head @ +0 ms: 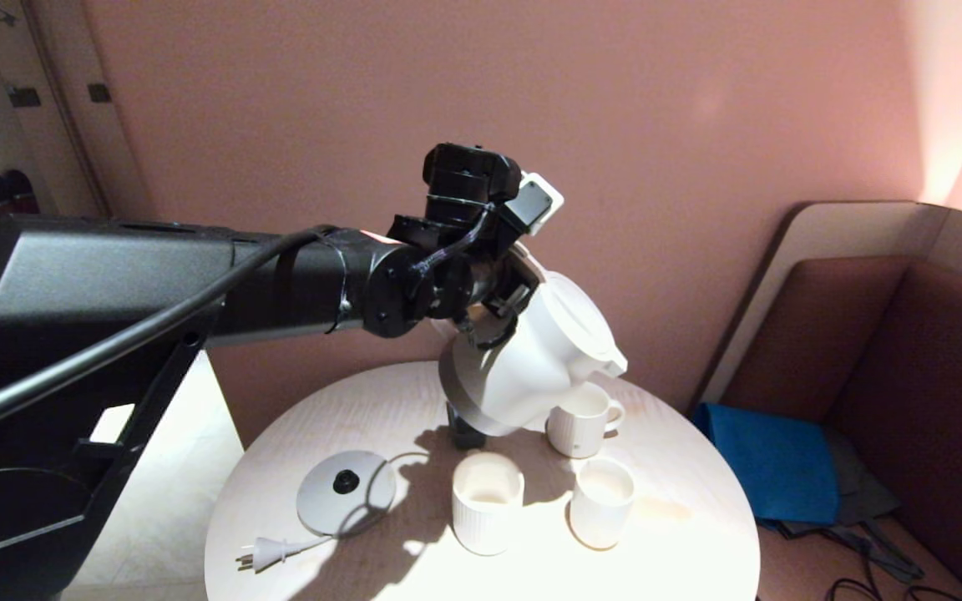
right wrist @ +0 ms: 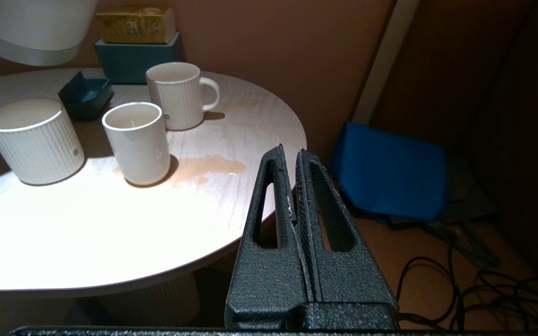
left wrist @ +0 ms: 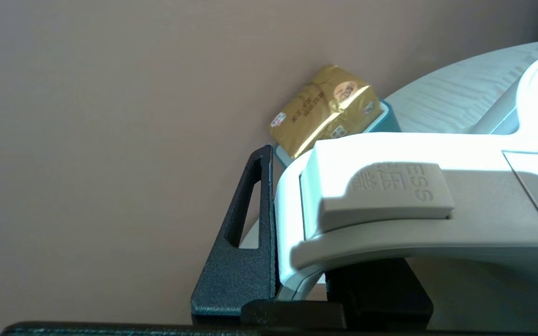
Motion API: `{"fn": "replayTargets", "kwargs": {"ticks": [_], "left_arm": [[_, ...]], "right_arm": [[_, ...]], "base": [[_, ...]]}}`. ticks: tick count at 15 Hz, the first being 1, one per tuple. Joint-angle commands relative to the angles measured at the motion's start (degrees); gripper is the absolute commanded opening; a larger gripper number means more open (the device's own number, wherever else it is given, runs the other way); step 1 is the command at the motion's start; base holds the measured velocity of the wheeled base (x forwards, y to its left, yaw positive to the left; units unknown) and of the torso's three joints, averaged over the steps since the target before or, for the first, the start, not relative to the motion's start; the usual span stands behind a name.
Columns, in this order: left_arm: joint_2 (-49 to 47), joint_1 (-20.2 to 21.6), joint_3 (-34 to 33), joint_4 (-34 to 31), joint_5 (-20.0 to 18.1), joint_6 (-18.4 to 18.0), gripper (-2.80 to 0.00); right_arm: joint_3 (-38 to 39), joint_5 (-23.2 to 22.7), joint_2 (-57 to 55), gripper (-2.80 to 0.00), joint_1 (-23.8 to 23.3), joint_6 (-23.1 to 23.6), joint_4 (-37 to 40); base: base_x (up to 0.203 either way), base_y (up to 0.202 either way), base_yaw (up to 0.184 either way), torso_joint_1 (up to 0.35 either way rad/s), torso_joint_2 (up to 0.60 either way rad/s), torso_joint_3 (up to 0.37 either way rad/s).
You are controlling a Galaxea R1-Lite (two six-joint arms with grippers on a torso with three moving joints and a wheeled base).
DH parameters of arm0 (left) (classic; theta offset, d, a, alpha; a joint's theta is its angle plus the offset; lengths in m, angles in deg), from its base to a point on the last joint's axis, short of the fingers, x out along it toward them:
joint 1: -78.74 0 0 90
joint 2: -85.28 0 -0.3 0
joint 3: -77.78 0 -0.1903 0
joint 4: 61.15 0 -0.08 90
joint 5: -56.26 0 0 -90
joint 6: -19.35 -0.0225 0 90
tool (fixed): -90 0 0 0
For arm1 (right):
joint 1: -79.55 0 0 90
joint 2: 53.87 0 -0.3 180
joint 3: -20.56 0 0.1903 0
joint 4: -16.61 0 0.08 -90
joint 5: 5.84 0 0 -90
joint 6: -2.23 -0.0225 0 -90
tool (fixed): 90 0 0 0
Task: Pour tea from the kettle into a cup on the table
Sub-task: Pour water into another cup
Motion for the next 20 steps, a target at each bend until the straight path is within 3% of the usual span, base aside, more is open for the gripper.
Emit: {"fn": "replayTargets", "kwargs": {"ticks": [1, 20], "left_arm": [[-0.67, -0.35, 0.30, 0.13, 0.12, -0.60, -2.80], [-1.73, -0.44, 0.42, 0.22, 0.12, -5.62, -2.80]], "right_arm": [[0.00, 0.04, -0.07, -2.80, 0.02, 0.00, 0.02], [0.00, 0.04, -0.07, -2.80, 0.02, 0.00, 0.02]], "base": [[0.000, 0.000, 0.000, 0.000, 0.00, 0.000], [0.000, 0.000, 0.000, 0.000, 0.00, 0.000]]}}
